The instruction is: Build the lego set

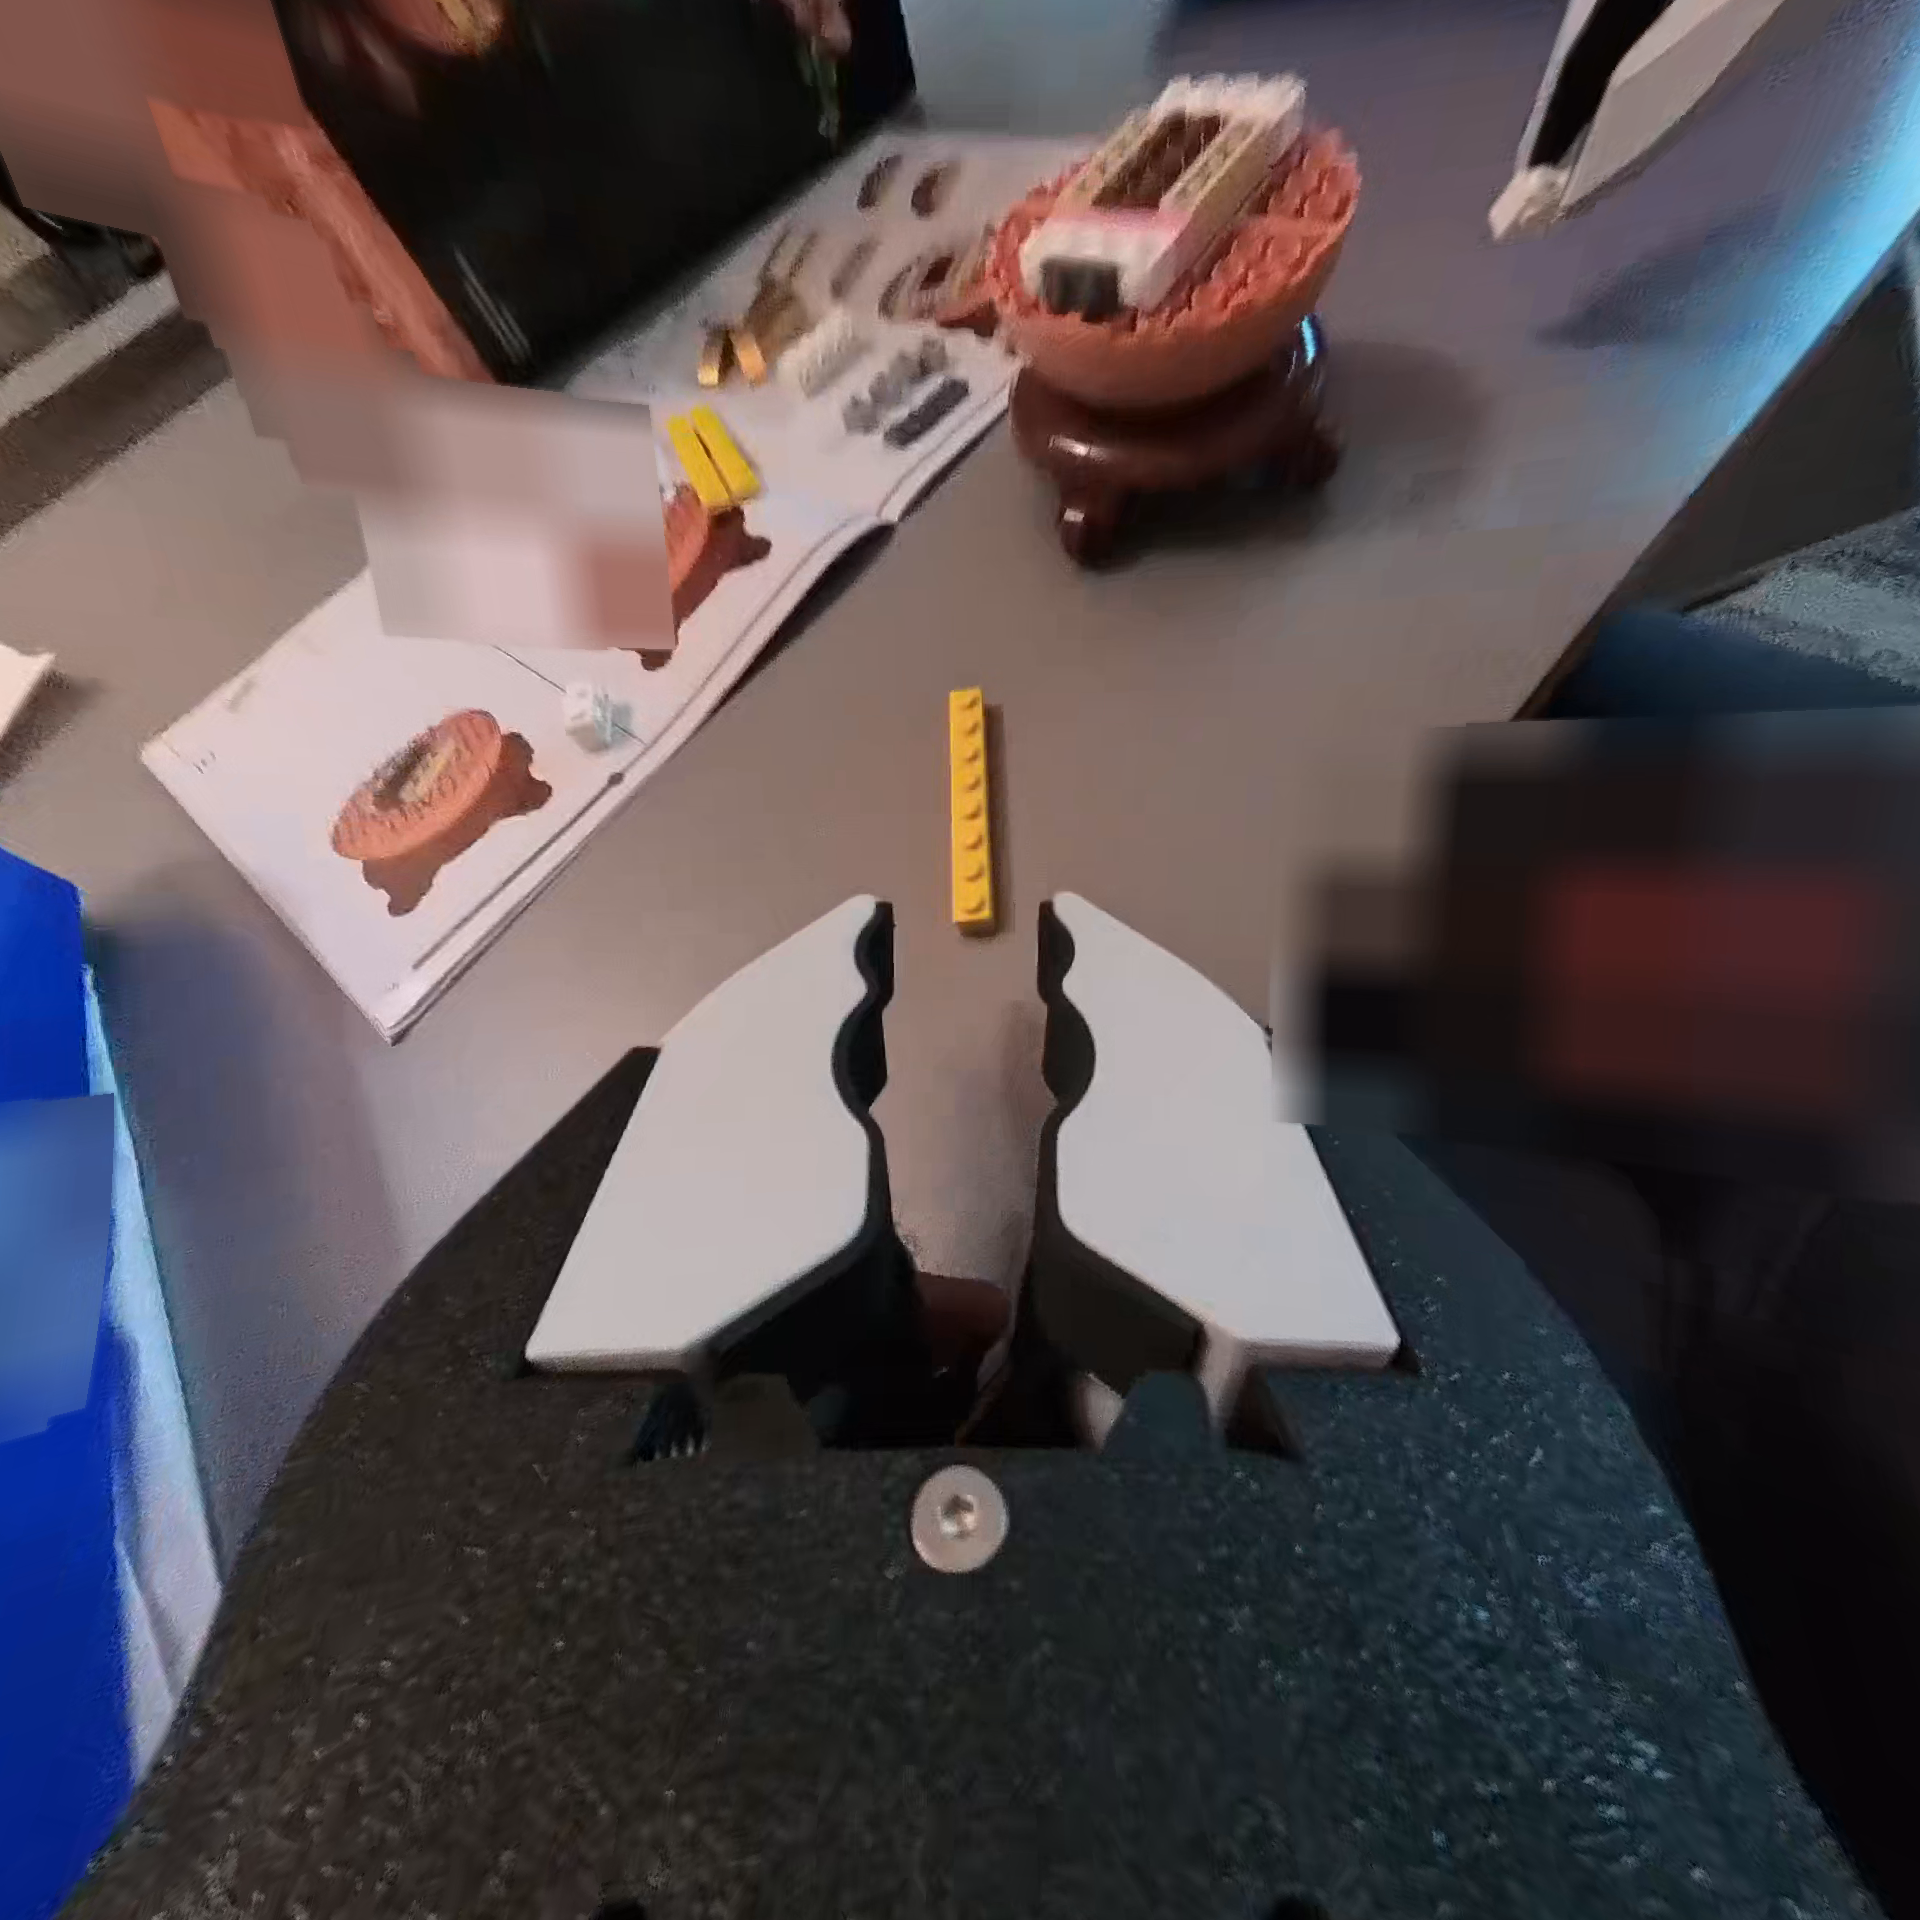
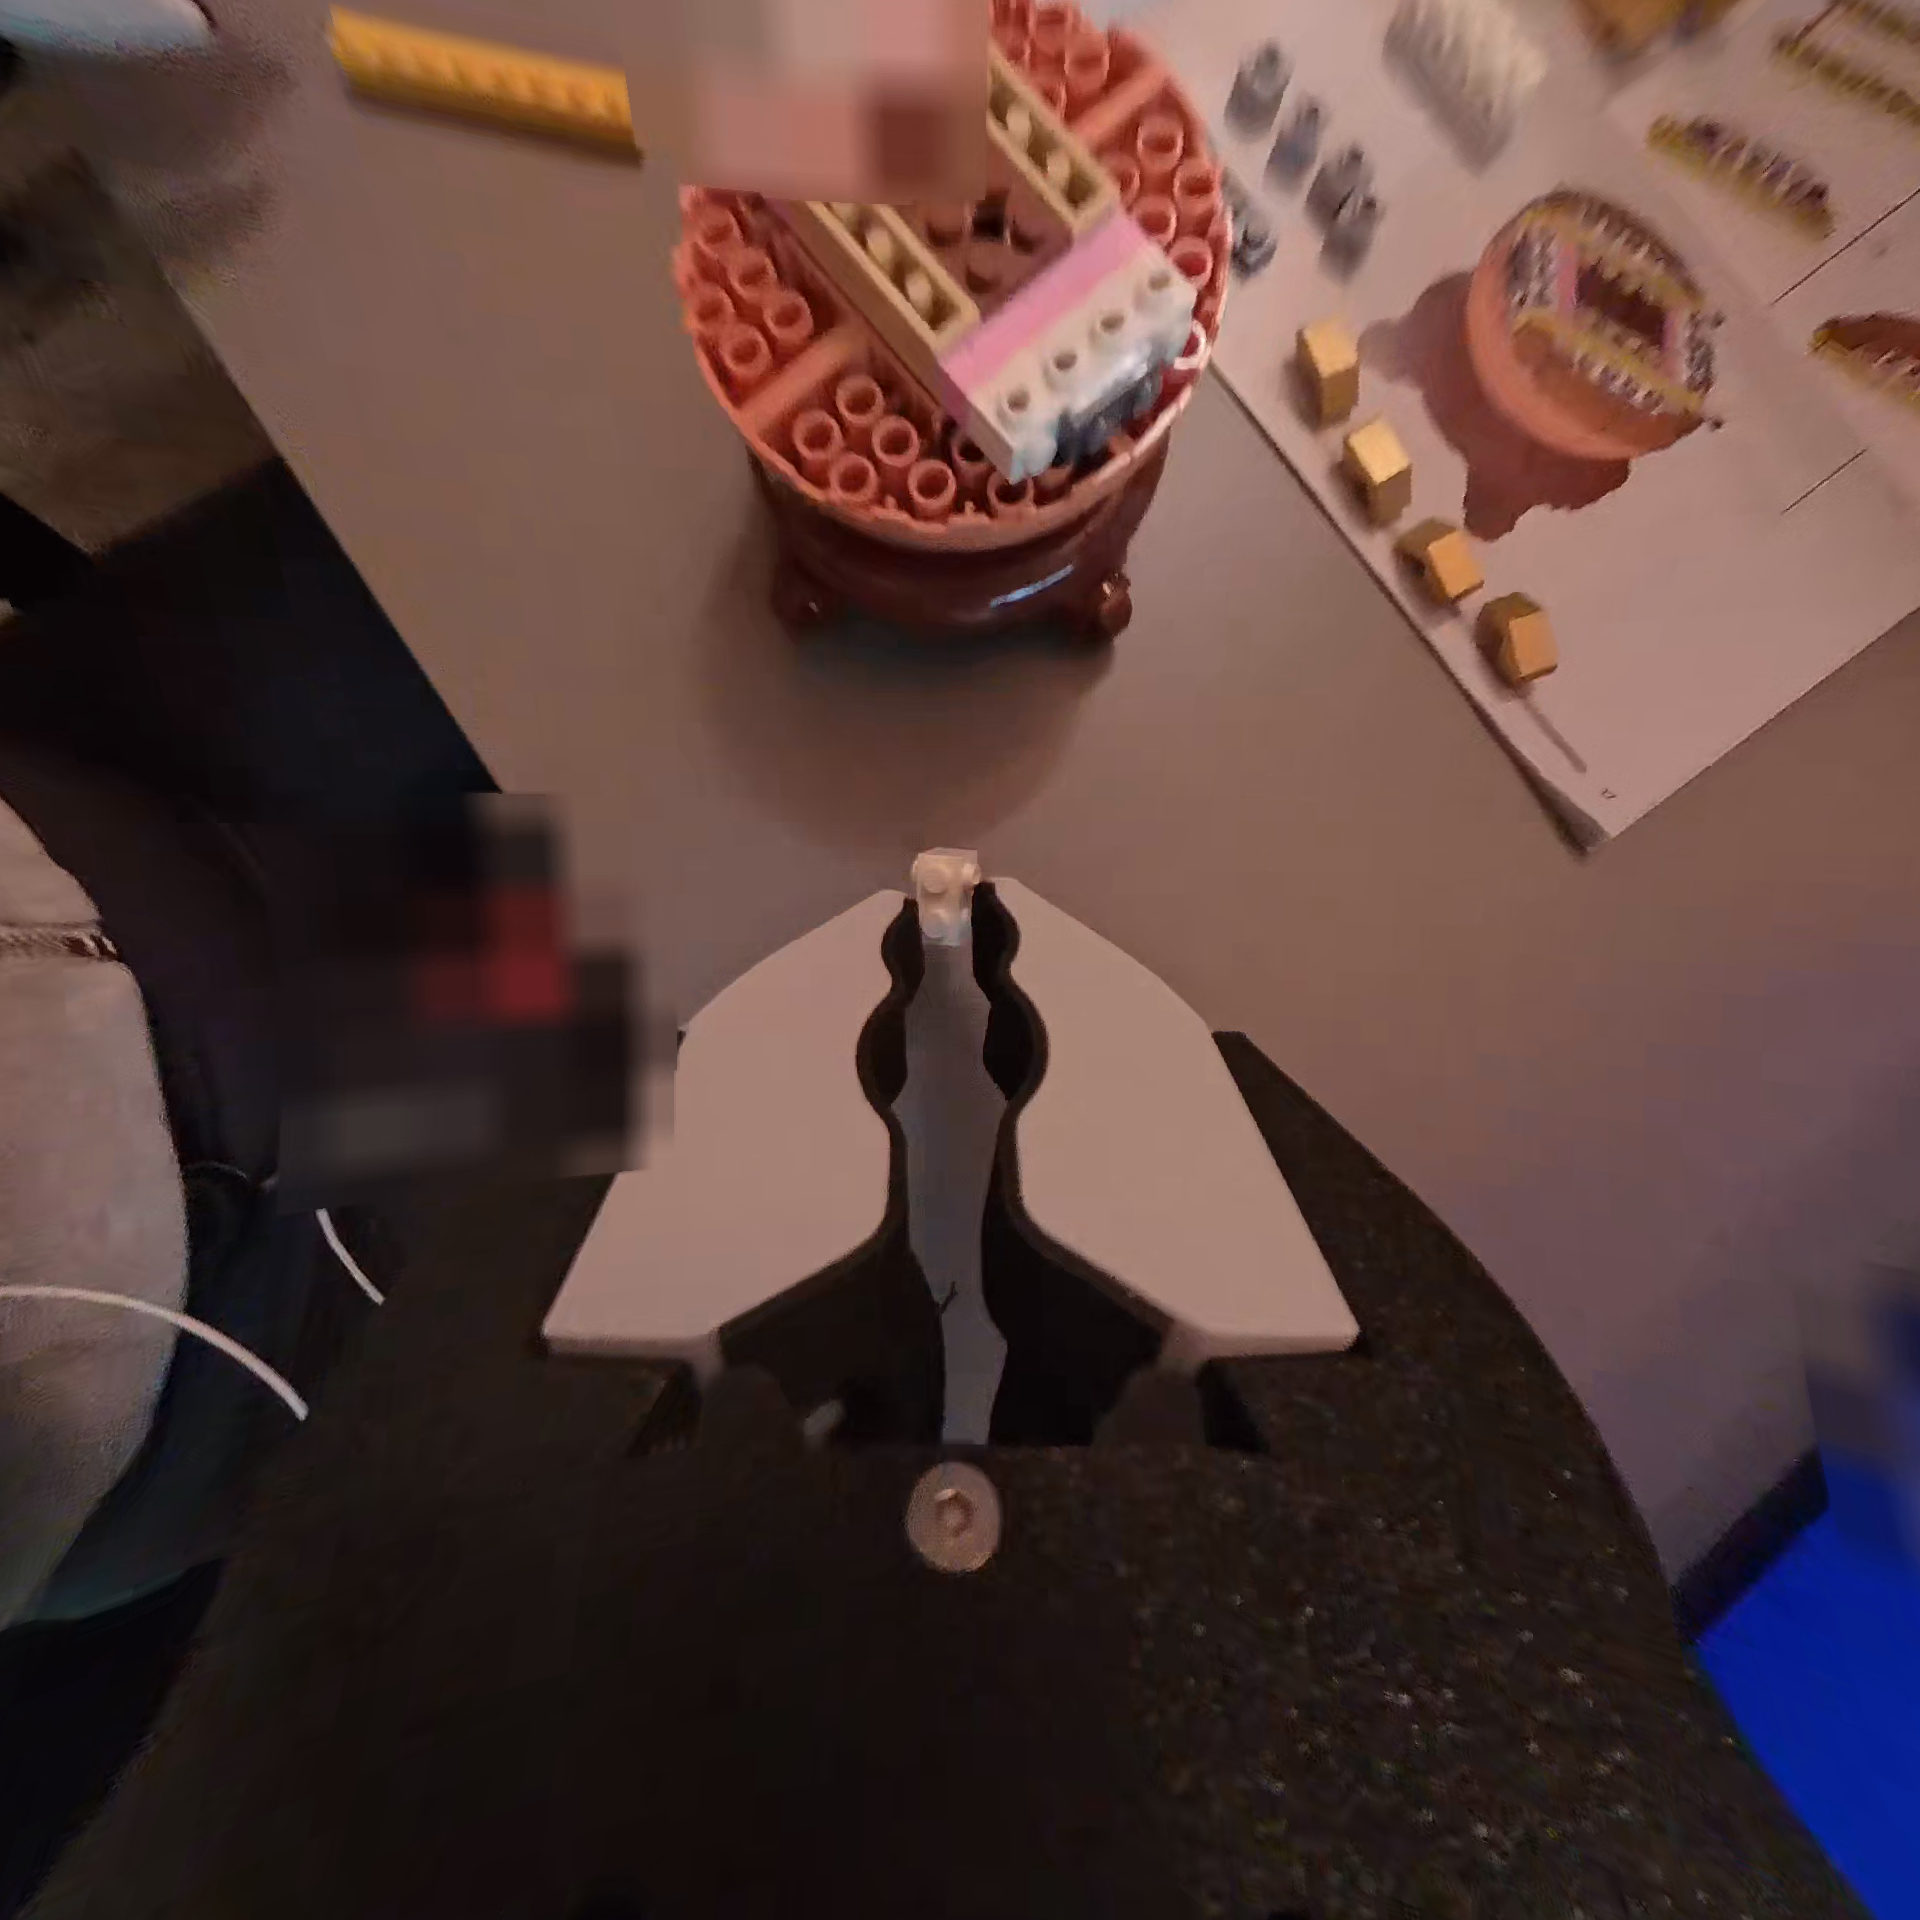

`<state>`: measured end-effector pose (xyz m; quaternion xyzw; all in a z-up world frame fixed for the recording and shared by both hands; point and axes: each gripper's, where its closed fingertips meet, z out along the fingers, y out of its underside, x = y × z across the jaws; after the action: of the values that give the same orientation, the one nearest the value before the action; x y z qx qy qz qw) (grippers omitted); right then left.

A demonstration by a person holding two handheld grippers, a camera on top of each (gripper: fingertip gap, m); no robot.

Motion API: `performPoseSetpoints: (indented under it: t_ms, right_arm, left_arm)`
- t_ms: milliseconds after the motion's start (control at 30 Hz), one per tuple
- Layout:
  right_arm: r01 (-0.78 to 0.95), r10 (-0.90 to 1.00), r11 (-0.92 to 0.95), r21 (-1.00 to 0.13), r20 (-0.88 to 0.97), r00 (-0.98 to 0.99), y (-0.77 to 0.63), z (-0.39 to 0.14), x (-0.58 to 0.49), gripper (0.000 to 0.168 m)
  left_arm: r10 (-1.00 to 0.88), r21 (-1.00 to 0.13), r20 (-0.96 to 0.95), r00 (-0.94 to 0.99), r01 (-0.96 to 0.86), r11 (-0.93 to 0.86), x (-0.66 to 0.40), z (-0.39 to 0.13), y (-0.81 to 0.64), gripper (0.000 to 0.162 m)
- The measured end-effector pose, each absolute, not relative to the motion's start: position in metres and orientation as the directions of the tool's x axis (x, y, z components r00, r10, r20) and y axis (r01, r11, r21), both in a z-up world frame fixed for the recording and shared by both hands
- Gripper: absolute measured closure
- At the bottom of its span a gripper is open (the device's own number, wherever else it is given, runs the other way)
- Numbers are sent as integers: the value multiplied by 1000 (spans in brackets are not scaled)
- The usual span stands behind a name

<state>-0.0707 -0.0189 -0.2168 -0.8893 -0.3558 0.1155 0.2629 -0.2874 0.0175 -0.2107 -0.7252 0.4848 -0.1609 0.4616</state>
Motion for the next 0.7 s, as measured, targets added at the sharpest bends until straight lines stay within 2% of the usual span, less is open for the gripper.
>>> performPoseSetpoints:
  t_ms: [67,233,333,467,567,700]
  right_arm:
    - [604,704,-621,-500,-16,710,-14,-225,-68,159]
    - [632,725,-627,-455,-43,688,-4,-234,-72,158]
    - [621,719,-620,-480,-32,694,3,-233,-72,145]
    - [584,703,-588,-559,4,711,8,-219,-68,134]
    - [567,737,-414,-712,103,667,10,-181,-84,132]
    - [511,880,-14,-859,232,415,-26,-131,-163,136]
  left_arm:
    - [-865,-798,-191,464,-586,-138,-284,-219,21,136]
    - [-902,-757,-106,419,-622,-200,-269,-234,27,140]
    - [-910,-755,-48,411,-611,-237,-265,-235,27,154]
    - [-921,-761,-41,388,-610,-223,-269,-235,24,154]
    - [-947,-783,-34,320,-597,-174,-272,-229,15,155]
    - [-989,-851,37,144,-514,-106,-264,-197,-16,155]
